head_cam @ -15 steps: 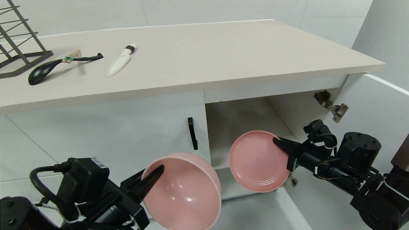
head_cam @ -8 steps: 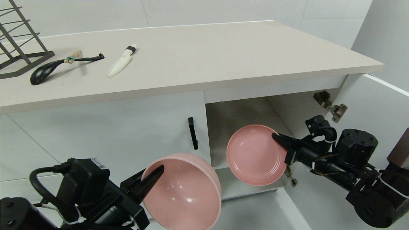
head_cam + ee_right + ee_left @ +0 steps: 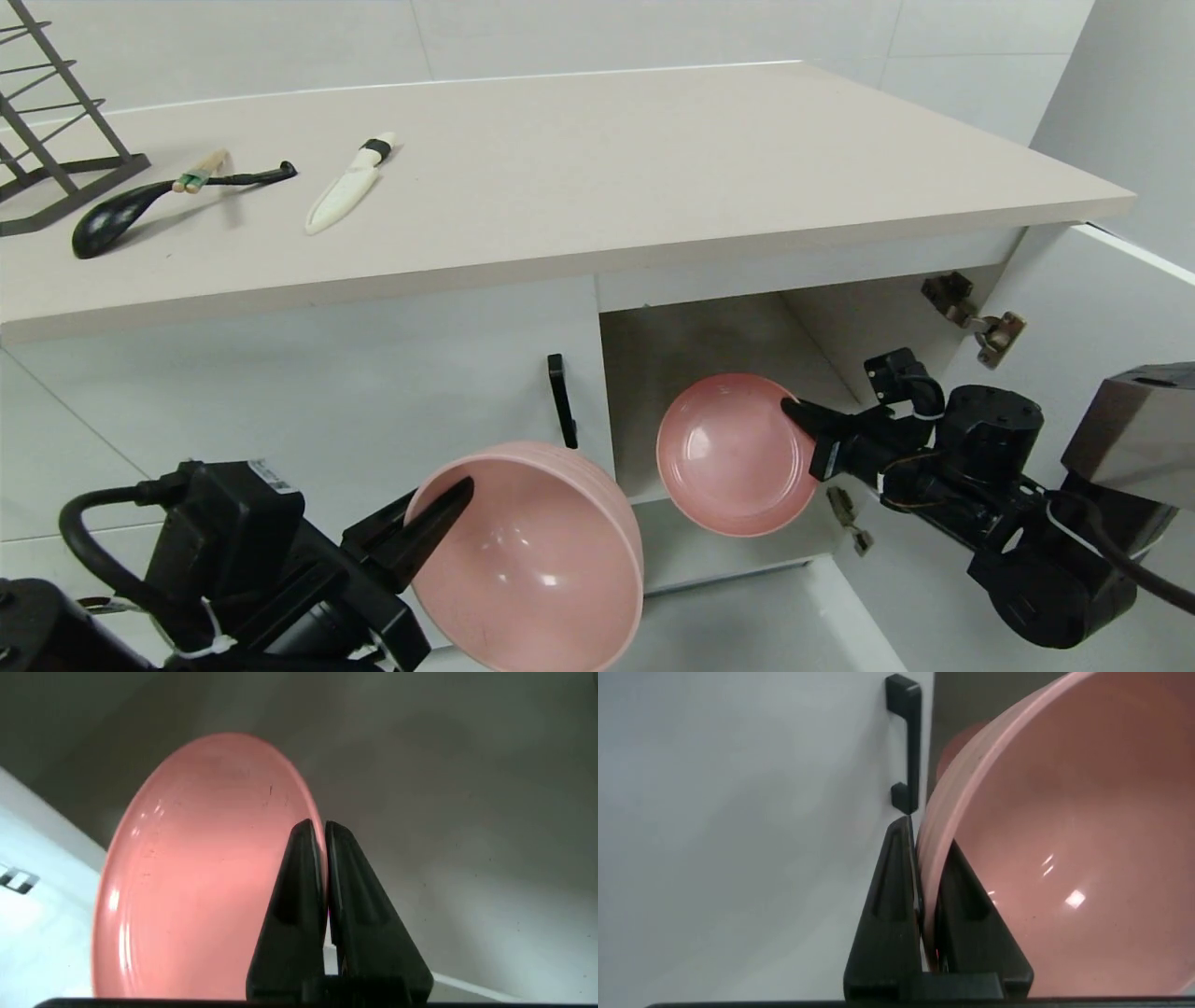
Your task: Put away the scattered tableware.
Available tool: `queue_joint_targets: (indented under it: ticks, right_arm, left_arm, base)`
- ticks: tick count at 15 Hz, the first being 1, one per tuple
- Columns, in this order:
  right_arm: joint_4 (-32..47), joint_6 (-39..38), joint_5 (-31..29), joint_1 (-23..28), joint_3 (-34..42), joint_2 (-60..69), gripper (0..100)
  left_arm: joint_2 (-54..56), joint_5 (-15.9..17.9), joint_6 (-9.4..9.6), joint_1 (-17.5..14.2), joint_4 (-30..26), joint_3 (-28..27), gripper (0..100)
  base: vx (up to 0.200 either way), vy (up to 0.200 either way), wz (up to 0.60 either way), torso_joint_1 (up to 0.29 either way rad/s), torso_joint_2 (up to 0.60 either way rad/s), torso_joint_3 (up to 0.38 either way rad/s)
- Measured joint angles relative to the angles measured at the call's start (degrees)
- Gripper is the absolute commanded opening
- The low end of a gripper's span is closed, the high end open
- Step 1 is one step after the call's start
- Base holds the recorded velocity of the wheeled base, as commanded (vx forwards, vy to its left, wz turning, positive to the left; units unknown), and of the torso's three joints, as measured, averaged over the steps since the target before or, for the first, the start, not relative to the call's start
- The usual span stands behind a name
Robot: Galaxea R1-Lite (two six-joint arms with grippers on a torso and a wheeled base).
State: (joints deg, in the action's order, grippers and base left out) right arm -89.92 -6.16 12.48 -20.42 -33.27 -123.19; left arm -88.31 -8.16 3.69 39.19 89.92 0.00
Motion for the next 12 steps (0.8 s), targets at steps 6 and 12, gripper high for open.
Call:
queue_joint_targets:
  ticks: [6, 12]
  right_arm:
    - [0.0, -4.24, 0.0, 0.05, -7.22, -4.82, 0]
    - [-0.05, -6.78, -0.2, 0.06, -12.73, -9.39, 0]
  left_arm:
    - [-0.26, -6.84, -0.06, -0.09, 0.0, 0.0, 0]
    - [0.49, -10.81, -1.07, -0.09, 0.05, 0.0, 0]
  base:
    - [0.0, 0.0, 0.0, 0.0, 0.0, 0.0]
    - [0.0, 0.0, 0.0, 0.0, 0.0, 0.0]
